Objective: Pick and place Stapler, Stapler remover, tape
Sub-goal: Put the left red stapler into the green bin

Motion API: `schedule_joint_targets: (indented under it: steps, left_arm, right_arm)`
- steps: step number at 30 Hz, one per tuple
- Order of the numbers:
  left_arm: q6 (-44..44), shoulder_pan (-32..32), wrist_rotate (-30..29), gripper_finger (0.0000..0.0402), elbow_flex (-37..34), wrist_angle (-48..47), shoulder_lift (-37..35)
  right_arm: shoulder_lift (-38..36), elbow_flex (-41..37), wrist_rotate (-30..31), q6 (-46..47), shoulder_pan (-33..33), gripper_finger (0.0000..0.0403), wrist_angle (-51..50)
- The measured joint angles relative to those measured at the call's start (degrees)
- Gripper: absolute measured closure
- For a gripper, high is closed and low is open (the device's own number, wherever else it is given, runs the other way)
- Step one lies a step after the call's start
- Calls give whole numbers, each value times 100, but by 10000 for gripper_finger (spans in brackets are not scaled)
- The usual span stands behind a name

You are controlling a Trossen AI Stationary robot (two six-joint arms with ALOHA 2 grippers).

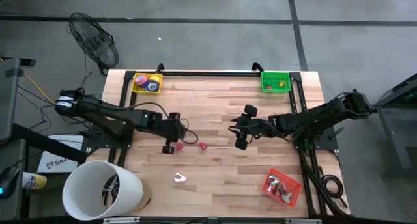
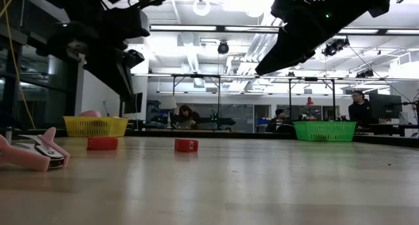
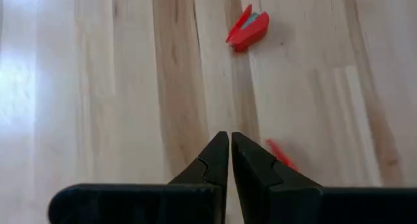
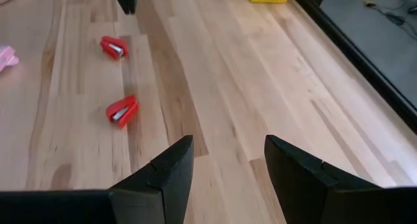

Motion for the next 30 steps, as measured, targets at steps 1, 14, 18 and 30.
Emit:
schedule_joint_targets:
  steps: [1,14,18,30]
  left_arm:
    - [-229,-82,-57,380,0,-14,0]
    - [-2243,-1051,-145,232,0,-52,655]
    - [-2308,-1044,-340,211,0,-246,667]
    - [-3847,-1041,-586,157,-2,-599,667]
  right_arm:
    - [0,0,-18,0,0,222,-24]
    - [0,0,-45,-59,0,222,-106]
    - [0,0,-106,-59,0,222,-123]
    - [0,0,-105,-15,0,221,-181]
